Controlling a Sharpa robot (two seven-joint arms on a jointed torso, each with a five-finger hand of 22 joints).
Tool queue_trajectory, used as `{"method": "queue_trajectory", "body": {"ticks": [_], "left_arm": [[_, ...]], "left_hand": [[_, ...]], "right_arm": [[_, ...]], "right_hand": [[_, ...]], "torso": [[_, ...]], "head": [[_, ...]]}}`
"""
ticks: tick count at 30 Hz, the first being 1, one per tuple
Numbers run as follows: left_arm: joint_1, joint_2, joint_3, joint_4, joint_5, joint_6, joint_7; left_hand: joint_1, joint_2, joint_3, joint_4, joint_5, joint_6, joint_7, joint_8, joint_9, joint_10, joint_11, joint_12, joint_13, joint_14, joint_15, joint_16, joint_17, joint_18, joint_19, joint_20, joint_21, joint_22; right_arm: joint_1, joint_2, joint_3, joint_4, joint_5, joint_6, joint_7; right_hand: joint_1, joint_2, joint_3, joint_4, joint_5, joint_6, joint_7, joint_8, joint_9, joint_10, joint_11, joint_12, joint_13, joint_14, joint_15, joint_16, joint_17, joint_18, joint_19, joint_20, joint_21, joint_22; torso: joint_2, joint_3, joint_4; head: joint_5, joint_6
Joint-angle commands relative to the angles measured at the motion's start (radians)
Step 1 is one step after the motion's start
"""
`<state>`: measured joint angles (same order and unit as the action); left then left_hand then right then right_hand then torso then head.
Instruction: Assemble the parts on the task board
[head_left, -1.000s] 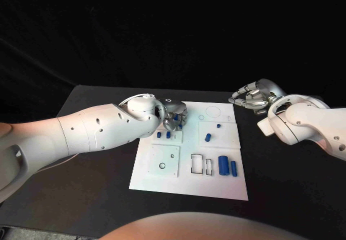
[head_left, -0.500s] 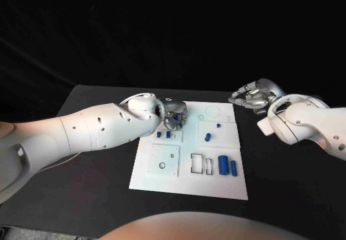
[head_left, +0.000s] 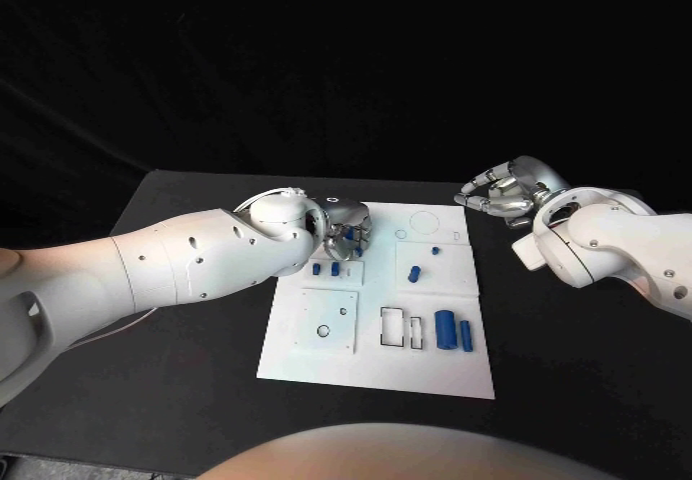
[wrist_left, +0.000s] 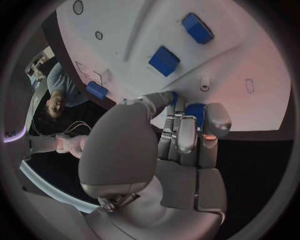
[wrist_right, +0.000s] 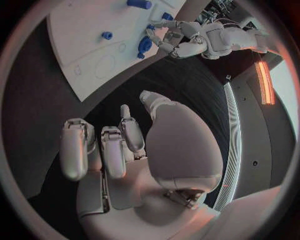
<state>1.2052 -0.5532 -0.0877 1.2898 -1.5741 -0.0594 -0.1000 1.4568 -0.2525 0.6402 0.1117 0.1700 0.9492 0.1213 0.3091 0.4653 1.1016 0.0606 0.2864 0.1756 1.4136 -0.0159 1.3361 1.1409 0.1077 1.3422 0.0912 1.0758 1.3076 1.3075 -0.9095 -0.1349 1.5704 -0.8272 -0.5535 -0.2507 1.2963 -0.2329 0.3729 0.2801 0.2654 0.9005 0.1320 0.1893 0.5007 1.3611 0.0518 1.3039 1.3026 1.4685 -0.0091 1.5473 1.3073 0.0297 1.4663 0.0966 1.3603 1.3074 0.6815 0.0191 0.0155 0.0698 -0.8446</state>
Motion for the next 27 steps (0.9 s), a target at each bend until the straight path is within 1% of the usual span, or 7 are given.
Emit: {"method": "queue_trajectory", "body": {"ticks": [1, 5, 8, 12, 15, 20, 27], "left_arm": [[-0.003, -0.017, 0.003, 0.024, 0.035, -0.034, 0.015], [-0.003, -0.036, 0.009, 0.045, 0.048, -0.058, 0.017], [-0.003, -0.05, 0.016, 0.062, 0.061, -0.075, 0.019], [-0.002, -0.076, 0.028, 0.093, 0.08, -0.095, 0.024], [-0.001, -0.102, 0.038, 0.121, 0.09, -0.102, 0.025], [0.0, -0.139, 0.047, 0.15, 0.103, -0.083, 0.022], [0.001, -0.181, 0.05, 0.149, 0.122, -0.039, 0.016]], "left_hand": [[-0.015, 0.0, 0.001, -0.008, 0.004, 0.011, -0.002, -0.004, 0.002, 0.011, -0.002, 0.005, 0.005, 0.009, 0.0, 0.009, 0.005, -0.018, 0.01, -0.002, 0.012, 0.144], [-0.023, -0.002, 0.002, -0.01, 0.006, 0.013, 0.0, -0.005, 0.003, 0.015, -0.001, 0.002, 0.005, 0.01, -0.001, 0.011, 0.004, -0.019, 0.013, -0.002, 0.019, 0.145], [-0.028, -0.002, 0.002, -0.011, 0.005, 0.017, 0.0, -0.005, 0.004, 0.02, -0.001, 0.0, 0.006, 0.013, 0.0, 0.014, 0.008, -0.02, 0.017, -0.001, 0.029, 0.147], [-0.033, -0.003, 0.006, -0.017, 0.013, 0.023, 0.001, -0.006, 0.006, 0.027, -0.001, -0.003, 0.006, 0.014, 0.002, 0.015, 0.005, -0.021, 0.019, 0.0, 0.036, 0.148], [-0.036, -0.005, 0.007, -0.02, 0.017, 0.024, 0.001, -0.008, 0.006, 0.029, -0.001, -0.006, 0.006, 0.017, 0.003, 0.018, 0.01, -0.023, 0.023, 0.001, 0.046, 0.15], [-0.039, -0.006, 0.006, -0.021, 0.017, 0.024, 0.001, -0.008, 0.007, 0.03, 0.0, -0.007, 0.006, 0.018, 0.003, 0.019, 0.01, -0.023, 0.024, 0.001, 0.048, 0.151], [-0.043, -0.008, 0.006, -0.021, 0.017, 0.025, 0.002, -0.009, 0.007, 0.031, 0.0, -0.009, 0.006, 0.018, 0.004, 0.018, 0.008, -0.022, 0.021, 0.002, 0.043, 0.149]], "right_arm": [[-0.001, -0.001, 0.0, 0.0, -0.005, 0.003, 0.008], [-0.001, -0.001, 0.0, 0.0, -0.006, 0.002, 0.008], [-0.001, 0.0, 0.0, -0.001, -0.006, 0.002, 0.008], [-0.002, 0.001, 0.0, -0.001, -0.006, 0.002, 0.009], [-0.002, -0.001, 0.0, -0.001, -0.006, 0.001, 0.009], [-0.003, -0.003, 0.0, -0.001, -0.006, 0.001, 0.009], [-0.003, -0.006, 0.0, 0.0, -0.006, 0.002, 0.008]], "right_hand": [[-0.008, 0.0, 0.006, 0.0, 0.007, -0.005, 0.002, 0.004, 0.001, -0.001, 0.0, 0.002, 0.001, 0.088, -0.008, -0.005, 0.213, 0.02, -0.003, -0.006, -0.004, 0.169], [-0.008, 0.0, 0.006, 0.0, 0.007, -0.005, 0.002, 0.004, 0.001, -0.001, 0.0, 0.002, 0.001, 0.088, -0.008, -0.005, 0.213, 0.02, -0.003, -0.006, -0.004, 0.169], [-0.008, 0.0, 0.006, 0.0, 0.007, -0.005, 0.002, 0.004, 0.001, -0.001, 0.0, 0.002, 0.001, 0.088, -0.008, -0.005, 0.213, 0.02, -0.003, -0.006, -0.004, 0.169], [-0.009, 0.0, 0.008, 0.0, 0.007, -0.004, 0.001, 0.005, 0.002, -0.002, 0.0, 0.001, 0.0, 0.088, -0.008, -0.006, 0.212, 0.02, -0.003, -0.006, -0.006, 0.168], [-0.009, 0.0, 0.008, 0.0, 0.007, -0.004, 0.001, 0.005, 0.002, -0.002, 0.0, 0.001, 0.0, 0.088, -0.008, -0.006, 0.212, 0.02, -0.003, -0.006, -0.006, 0.168], [-0.009, 0.0, 0.008, 0.0, 0.007, -0.004, 0.001, 0.005, 0.002, -0.002, 0.0, 0.001, 0.0, 0.088, -0.008, -0.006, 0.212, 0.02, -0.003, -0.006, -0.006, 0.168], [-0.009, 0.0, 0.008, 0.0, 0.007, -0.004, 0.001, 0.005, 0.002, -0.002, 0.0, 0.001, 0.0, 0.088, -0.008, -0.006, 0.212, 0.02, -0.003, -0.006, -0.006, 0.168]], "torso": [[-0.001, 0.0005, 0.0015], [-0.002, 0.001, 0.0027], [-0.001, -0.0001, 0.0021], [-0.001, -0.0009, 0.0017], [-0.001, 0.0006, 0.0037], [-0.001, 0.0002, 0.0032], [-0.001, 0.0002, 0.0037]], "head": [[0.001, 0.002], [0.0, 0.004], [-0.002, 0.009], [-0.002, 0.012], [-0.002, 0.012], [0.0, 0.013], [0.0, 0.013]]}}
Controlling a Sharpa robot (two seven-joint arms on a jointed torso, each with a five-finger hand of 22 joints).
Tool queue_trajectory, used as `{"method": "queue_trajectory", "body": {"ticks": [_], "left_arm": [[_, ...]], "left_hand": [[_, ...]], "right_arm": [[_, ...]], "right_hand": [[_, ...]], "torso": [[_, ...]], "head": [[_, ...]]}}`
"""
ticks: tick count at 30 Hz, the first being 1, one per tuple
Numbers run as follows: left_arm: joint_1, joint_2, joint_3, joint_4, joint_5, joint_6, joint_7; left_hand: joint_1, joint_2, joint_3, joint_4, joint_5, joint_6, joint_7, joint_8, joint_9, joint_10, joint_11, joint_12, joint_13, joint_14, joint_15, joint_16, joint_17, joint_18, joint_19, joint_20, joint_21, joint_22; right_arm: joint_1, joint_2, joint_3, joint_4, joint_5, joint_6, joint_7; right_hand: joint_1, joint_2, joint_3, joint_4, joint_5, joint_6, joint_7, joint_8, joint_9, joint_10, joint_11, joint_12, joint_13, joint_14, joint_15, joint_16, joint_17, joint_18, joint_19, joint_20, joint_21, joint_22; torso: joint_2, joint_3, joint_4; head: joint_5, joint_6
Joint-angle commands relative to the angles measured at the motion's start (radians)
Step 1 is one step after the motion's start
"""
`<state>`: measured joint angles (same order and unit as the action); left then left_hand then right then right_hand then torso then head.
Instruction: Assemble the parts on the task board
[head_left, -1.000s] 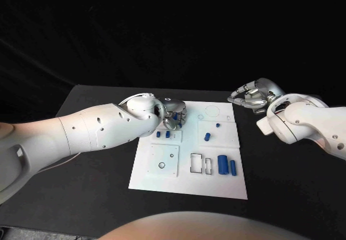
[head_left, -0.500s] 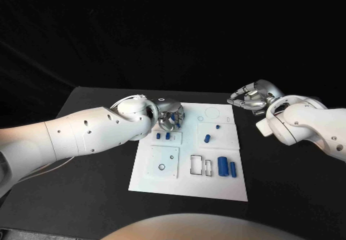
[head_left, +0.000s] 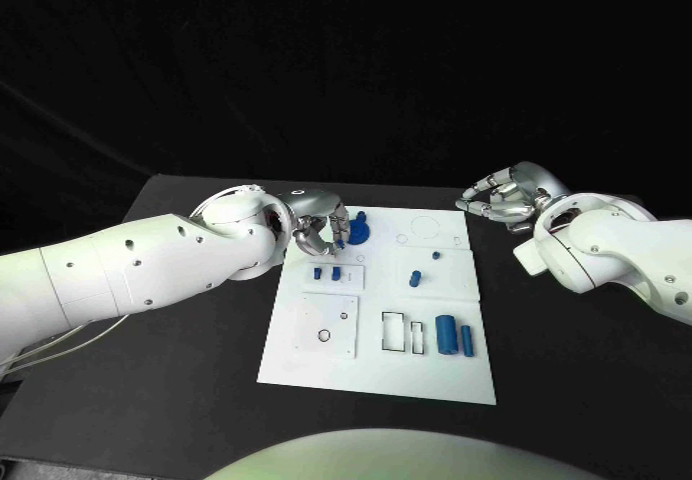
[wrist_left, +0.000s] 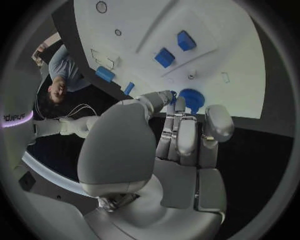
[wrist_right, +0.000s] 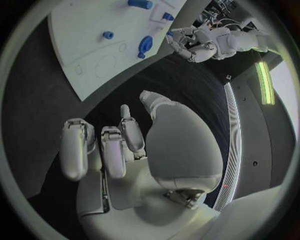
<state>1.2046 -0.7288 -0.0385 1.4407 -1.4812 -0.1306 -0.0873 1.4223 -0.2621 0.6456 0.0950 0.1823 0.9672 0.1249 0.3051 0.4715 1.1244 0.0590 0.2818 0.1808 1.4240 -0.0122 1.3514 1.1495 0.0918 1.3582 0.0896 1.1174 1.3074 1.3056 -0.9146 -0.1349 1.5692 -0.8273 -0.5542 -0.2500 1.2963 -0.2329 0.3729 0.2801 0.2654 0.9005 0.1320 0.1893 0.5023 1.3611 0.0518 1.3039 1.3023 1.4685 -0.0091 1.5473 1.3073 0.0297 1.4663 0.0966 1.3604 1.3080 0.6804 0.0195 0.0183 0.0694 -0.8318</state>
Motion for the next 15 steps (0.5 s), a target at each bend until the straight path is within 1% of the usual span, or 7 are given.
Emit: {"method": "queue_trajectory", "body": {"ticks": [1, 5, 12, 15], "left_arm": [[0.001, -0.009, 0.001, -0.004, 0.03, 0.035, 0.003], [0.001, -0.013, 0.001, -0.013, 0.032, 0.044, 0.002], [0.0, -0.007, -0.002, -0.039, 0.033, 0.062, 0.0], [-0.001, -0.004, -0.003, -0.046, 0.032, 0.066, 0.0]], "left_hand": [[-0.009, 0.001, 0.0, -0.004, 0.004, 0.007, -0.002, -0.006, 0.001, 0.009, 0.002, -0.005, 0.0, 0.007, 0.0, 0.003, 0.0, -0.006, 0.005, 0.003, 0.001, 0.149], [-0.01, 0.001, 0.0, -0.005, 0.004, 0.007, -0.002, -0.006, 0.001, 0.009, 0.002, -0.006, 0.0, 0.007, 0.0, 0.003, -0.001, -0.006, 0.004, 0.003, 0.0, 0.149], [-0.012, 0.002, 0.001, -0.006, -0.002, 0.008, -0.002, -0.007, 0.001, 0.011, 0.002, -0.007, 0.001, 0.007, 0.0, 0.003, -0.002, -0.006, 0.004, 0.004, 0.001, 0.149], [-0.012, 0.002, 0.001, -0.006, -0.002, 0.008, -0.002, -0.007, 0.001, 0.011, 0.002, -0.007, 0.001, 0.007, 0.0, 0.003, -0.002, -0.006, 0.004, 0.004, 0.001, 0.149]], "right_arm": [[-0.001, -0.001, 0.0, 0.001, -0.006, 0.002, 0.007], [-0.001, 0.0, 0.0, 0.001, -0.006, 0.002, 0.007], [-0.002, 0.002, 0.0, 0.0, -0.006, 0.002, 0.008], [-0.002, 0.002, 0.0, 0.0, -0.006, 0.002, 0.008]], "right_hand": [[-0.009, 0.0, 0.008, 0.0, 0.007, -0.004, 0.001, 0.005, 0.001, -0.002, 0.0, 0.001, 0.001, 0.088, -0.008, -0.006, 0.212, 0.02, -0.003, -0.006, -0.006, 0.168], [-0.009, 0.0, 0.008, 0.0, 0.007, -0.004, 0.001, 0.005, 0.001, -0.002, 0.0, 0.001, 0.001, 0.088, -0.008, -0.006, 0.212, 0.02, -0.003, -0.006, -0.006, 0.168], [-0.009, 0.0, 0.008, 0.0, 0.007, -0.004, 0.001, 0.005, 0.001, -0.002, 0.0, 0.001, 0.001, 0.088, -0.008, -0.006, 0.212, 0.02, -0.003, -0.006, -0.006, 0.168], [-0.009, 0.0, 0.008, 0.0, 0.007, -0.004, 0.001, 0.005, 0.001, -0.002, 0.0, 0.001, 0.001, 0.088, -0.008, -0.006, 0.212, 0.02, -0.003, -0.006, -0.006, 0.168]], "torso": [[0.0, -0.0003, 0.001], [0.0, -0.0014, 0.0013], [0.001, -0.0011, -0.0024], [0.002, -0.001, -0.0024]], "head": [[0.001, -0.001], [0.002, 0.0], [0.007, 0.001], [0.007, 0.0]]}}
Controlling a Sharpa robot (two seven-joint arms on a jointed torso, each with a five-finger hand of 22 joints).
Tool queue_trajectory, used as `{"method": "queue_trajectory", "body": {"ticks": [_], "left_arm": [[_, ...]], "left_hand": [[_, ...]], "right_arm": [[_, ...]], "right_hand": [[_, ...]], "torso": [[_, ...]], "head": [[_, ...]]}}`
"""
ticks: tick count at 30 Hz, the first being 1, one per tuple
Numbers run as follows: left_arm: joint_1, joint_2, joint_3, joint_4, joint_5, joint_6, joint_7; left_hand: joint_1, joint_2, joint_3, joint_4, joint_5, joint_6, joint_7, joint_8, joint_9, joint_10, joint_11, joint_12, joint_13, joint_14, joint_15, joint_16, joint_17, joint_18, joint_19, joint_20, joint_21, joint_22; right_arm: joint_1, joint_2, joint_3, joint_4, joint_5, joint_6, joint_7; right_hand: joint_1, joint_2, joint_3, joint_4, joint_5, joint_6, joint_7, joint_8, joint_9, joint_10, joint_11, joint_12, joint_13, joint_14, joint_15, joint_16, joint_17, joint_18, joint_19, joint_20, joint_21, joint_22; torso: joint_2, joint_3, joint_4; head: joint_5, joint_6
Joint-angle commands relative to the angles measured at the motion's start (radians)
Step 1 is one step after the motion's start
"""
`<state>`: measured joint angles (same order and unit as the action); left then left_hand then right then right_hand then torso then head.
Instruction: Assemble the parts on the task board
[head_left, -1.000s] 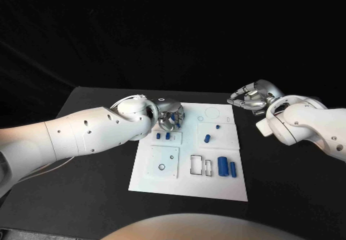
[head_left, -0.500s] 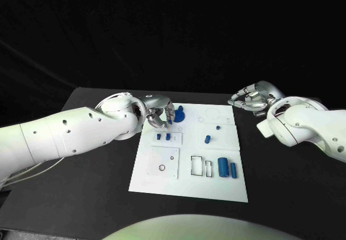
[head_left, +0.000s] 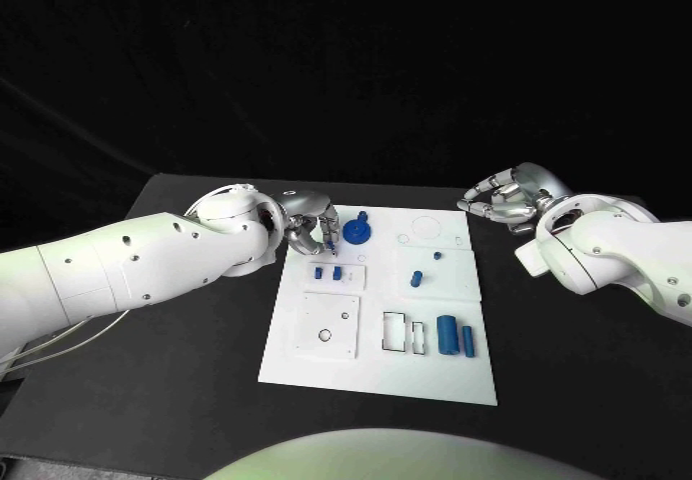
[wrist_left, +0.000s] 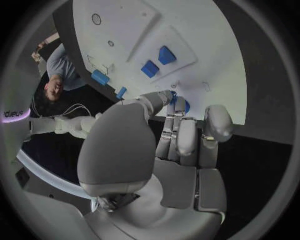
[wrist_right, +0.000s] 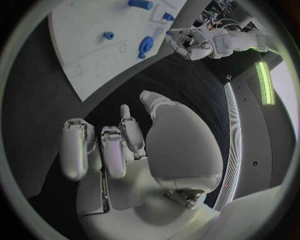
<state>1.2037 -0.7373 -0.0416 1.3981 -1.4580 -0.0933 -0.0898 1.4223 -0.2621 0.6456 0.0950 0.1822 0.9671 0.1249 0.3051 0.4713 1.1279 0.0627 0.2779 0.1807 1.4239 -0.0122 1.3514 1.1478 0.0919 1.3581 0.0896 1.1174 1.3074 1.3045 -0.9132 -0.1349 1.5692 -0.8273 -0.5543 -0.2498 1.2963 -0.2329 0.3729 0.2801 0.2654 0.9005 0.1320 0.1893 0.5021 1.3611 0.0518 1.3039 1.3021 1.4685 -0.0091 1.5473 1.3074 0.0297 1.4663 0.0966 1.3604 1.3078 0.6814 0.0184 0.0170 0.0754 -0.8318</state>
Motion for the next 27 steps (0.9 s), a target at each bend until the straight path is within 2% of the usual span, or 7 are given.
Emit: {"method": "queue_trajectory", "body": {"ticks": [1, 7, 14, 27], "left_arm": [[0.0, 0.005, -0.001, -0.005, 0.009, 0.03, 0.002], [-0.002, 0.018, -0.003, -0.017, 0.009, 0.033, 0.001], [-0.003, 0.032, -0.007, -0.03, 0.008, 0.034, -0.001], [-0.004, 0.048, -0.012, -0.045, 0.009, 0.055, -0.008]], "left_hand": [[-0.012, 0.002, 0.001, -0.006, -0.002, 0.008, -0.002, -0.007, 0.002, 0.008, -0.002, -0.004, 0.001, 0.007, 0.0, 0.003, -0.001, -0.006, 0.004, 0.004, 0.001, 0.149], [-0.014, 0.001, 0.001, -0.008, -0.007, 0.008, -0.002, -0.008, 0.002, 0.009, -0.002, -0.006, 0.001, 0.007, 0.0, 0.003, -0.001, -0.006, 0.002, 0.004, 0.0, 0.149], [-0.016, 0.002, 0.0, -0.009, -0.011, 0.007, -0.002, -0.01, 0.002, 0.009, -0.001, -0.007, 0.001, 0.008, 0.0, 0.004, -0.001, -0.006, 0.002, 0.004, 0.0, 0.149], [-0.017, 0.004, 0.001, -0.011, -0.016, 0.01, -0.002, -0.01, 0.003, 0.014, -0.002, -0.008, 0.003, 0.007, 0.002, 0.005, -0.001, -0.006, 0.001, 0.005, 0.001, 0.148]], "right_arm": [[-0.001, 0.001, 0.0, 0.0, -0.006, 0.002, 0.008], [-0.001, 0.001, 0.0, 0.001, -0.006, 0.002, 0.008], [-0.001, 0.002, 0.0, 0.002, -0.006, 0.002, 0.008], [-0.001, 0.002, 0.0, 0.003, -0.006, 0.003, 0.008]], "right_hand": [[-0.009, 0.0, 0.008, 0.0, 0.007, -0.004, 0.001, 0.005, 0.001, -0.002, 0.0, 0.001, 0.001, 0.088, -0.008, -0.006, 0.212, 0.02, -0.003, -0.006, -0.006, 0.168], [-0.009, 0.0, 0.008, 0.0, 0.007, -0.004, 0.001, 0.005, 0.001, -0.002, 0.0, 0.001, 0.001, 0.088, -0.008, -0.006, 0.212, 0.02, -0.003, -0.006, -0.006, 0.168], [-0.009, -0.001, 0.01, 0.0, 0.007, -0.004, 0.001, 0.006, 0.003, -0.002, 0.0, 0.001, 0.0, 0.088, -0.008, -0.006, 0.212, 0.02, -0.003, -0.006, -0.006, 0.168], [-0.009, -0.001, 0.01, 0.0, 0.007, -0.004, 0.001, 0.006, 0.003, -0.002, 0.0, 0.001, 0.0, 0.088, -0.008, -0.006, 0.212, 0.02, -0.003, -0.006, -0.006, 0.168]], "torso": [[0.001, 0.0006, -0.0007], [0.001, 0.0008, 0.0011], [0.001, 0.0011, -0.0015], [0.0, 0.001, -0.0001]], "head": [[0.001, -0.001], [0.001, -0.003], [0.003, -0.004], [0.001, -0.009]]}}
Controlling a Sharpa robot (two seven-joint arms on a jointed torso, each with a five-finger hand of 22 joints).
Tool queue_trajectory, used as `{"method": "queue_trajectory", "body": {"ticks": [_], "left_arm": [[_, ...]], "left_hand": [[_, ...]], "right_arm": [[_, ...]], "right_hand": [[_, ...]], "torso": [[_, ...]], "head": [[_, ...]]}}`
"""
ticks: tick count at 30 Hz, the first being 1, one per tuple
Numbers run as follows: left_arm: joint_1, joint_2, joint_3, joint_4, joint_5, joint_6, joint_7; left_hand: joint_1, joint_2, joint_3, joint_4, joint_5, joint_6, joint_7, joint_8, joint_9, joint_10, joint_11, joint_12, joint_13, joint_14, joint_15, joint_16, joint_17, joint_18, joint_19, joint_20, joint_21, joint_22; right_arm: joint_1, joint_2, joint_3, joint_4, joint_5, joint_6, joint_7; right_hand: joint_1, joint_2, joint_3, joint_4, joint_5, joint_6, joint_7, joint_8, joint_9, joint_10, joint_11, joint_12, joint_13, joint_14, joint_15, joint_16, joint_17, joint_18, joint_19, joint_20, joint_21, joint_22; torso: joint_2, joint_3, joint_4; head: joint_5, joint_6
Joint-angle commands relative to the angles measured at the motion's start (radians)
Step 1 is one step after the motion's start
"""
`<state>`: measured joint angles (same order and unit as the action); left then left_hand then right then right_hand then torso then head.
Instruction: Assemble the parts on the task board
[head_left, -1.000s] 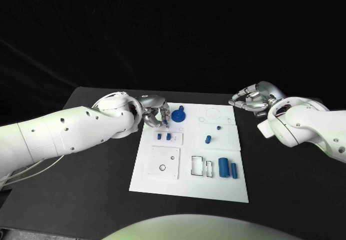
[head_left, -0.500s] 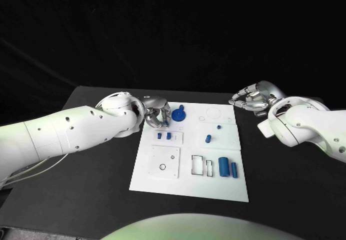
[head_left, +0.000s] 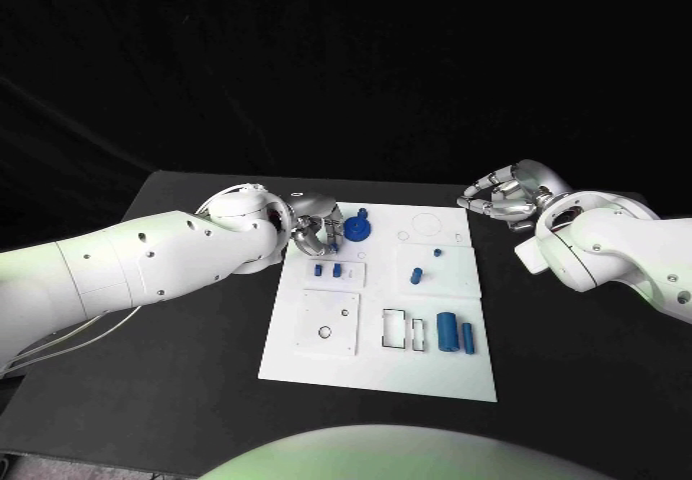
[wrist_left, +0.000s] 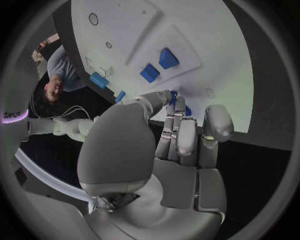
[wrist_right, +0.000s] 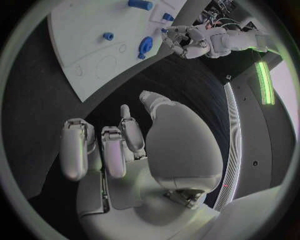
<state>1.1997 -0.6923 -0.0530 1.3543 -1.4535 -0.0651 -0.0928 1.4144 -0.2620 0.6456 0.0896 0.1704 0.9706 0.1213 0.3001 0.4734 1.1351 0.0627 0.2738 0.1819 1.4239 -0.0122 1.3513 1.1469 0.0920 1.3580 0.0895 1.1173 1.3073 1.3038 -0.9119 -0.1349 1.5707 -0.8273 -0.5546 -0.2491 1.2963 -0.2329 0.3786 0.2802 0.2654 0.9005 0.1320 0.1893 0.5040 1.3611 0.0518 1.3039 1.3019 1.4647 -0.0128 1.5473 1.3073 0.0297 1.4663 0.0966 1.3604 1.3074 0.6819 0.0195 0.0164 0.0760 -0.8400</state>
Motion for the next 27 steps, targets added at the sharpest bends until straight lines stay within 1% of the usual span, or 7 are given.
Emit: {"method": "queue_trajectory", "body": {"ticks": [1, 11, 20, 26, 27], "left_arm": [[0.0, 0.003, -0.001, -0.001, 0.004, 0.029, -0.007], [0.0, 0.002, -0.002, 0.001, 0.004, 0.048, -0.012], [0.0, 0.004, -0.003, -0.001, 0.009, 0.04, -0.007], [0.0, 0.009, -0.006, -0.005, 0.016, 0.036, -0.005], [0.0, 0.01, -0.007, -0.006, 0.017, 0.035, -0.004]], "left_hand": [[-0.009, 0.005, 0.001, -0.007, -0.004, 0.007, 0.002, -0.005, 0.002, 0.008, -0.002, -0.004, 0.002, 0.008, 0.002, 0.005, 0.0, -0.006, 0.0, 0.005, 0.0, 0.148], [-0.009, 0.008, 0.002, -0.012, -0.006, 0.014, 0.0, -0.003, 0.004, 0.015, -0.004, -0.003, 0.005, 0.007, 0.001, 0.007, 0.001, -0.005, -0.001, 0.006, 0.0, 0.148], [-0.011, 0.01, 0.001, -0.014, -0.005, 0.019, -0.002, -0.002, 0.006, 0.02, -0.006, -0.002, 0.007, 0.007, -0.001, 0.008, 0.0, -0.005, -0.002, 0.005, 0.0, 0.148], [-0.02, 0.008, 0.0, -0.016, -0.012, 0.007, -0.001, -0.012, 0.005, 0.009, -0.003, -0.013, 0.007, 0.005, 0.002, 0.008, -0.003, -0.005, -0.004, 0.006, 0.001, 0.148], [-0.024, 0.008, 0.0, -0.017, -0.014, 0.001, 0.001, -0.018, 0.004, 0.003, -0.001, -0.018, 0.007, 0.004, 0.004, 0.008, -0.006, -0.005, -0.006, 0.007, -0.001, 0.147]], "right_arm": [[-0.001, 0.001, 0.0, 0.001, -0.006, 0.003, 0.007], [-0.001, 0.0, 0.0, 0.001, -0.006, 0.003, 0.007], [-0.001, 0.001, 0.0, 0.0, -0.006, 0.002, 0.007], [-0.001, 0.001, 0.0, 0.0, -0.006, 0.002, 0.007], [-0.001, 0.001, 0.0, 0.0, -0.006, 0.002, 0.007]], "right_hand": [[-0.009, -0.001, 0.004, 0.0, 0.007, -0.004, 0.001, 0.006, 0.001, -0.002, 0.0, 0.001, 0.0, 0.092, -0.005, -0.006, 0.212, 0.02, -0.003, -0.006, -0.006, 0.168], [-0.009, -0.001, 0.004, 0.0, 0.007, -0.004, 0.001, 0.006, 0.001, -0.002, 0.0, 0.001, 0.0, 0.092, -0.005, -0.006, 0.212, 0.02, -0.003, -0.006, -0.006, 0.168], [-0.009, -0.001, 0.004, 0.0, 0.007, -0.004, 0.001, 0.006, 0.001, -0.002, 0.0, 0.001, 0.0, 0.092, -0.005, -0.006, 0.212, 0.02, -0.003, -0.006, -0.006, 0.168], [-0.009, -0.001, 0.004, 0.0, 0.007, -0.004, 0.001, 0.006, 0.001, -0.002, 0.0, 0.001, 0.0, 0.092, -0.005, -0.006, 0.212, 0.02, -0.003, -0.006, -0.006, 0.168], [-0.009, -0.001, 0.004, 0.0, 0.007, -0.004, 0.001, 0.006, 0.001, -0.002, 0.0, 0.001, 0.0, 0.092, -0.005, -0.006, 0.212, 0.02, -0.003, -0.006, -0.006, 0.168]], "torso": [[0.0, -0.0001, 0.0005], [-0.001, -0.0007, 0.0009], [-0.001, -0.0005, 0.001], [0.0, -0.0008, 0.0004], [0.0, -0.0002, 0.0006]], "head": [[0.001, -0.001], [0.001, -0.002], [0.002, -0.002], [0.003, -0.002], [0.003, -0.002]]}}
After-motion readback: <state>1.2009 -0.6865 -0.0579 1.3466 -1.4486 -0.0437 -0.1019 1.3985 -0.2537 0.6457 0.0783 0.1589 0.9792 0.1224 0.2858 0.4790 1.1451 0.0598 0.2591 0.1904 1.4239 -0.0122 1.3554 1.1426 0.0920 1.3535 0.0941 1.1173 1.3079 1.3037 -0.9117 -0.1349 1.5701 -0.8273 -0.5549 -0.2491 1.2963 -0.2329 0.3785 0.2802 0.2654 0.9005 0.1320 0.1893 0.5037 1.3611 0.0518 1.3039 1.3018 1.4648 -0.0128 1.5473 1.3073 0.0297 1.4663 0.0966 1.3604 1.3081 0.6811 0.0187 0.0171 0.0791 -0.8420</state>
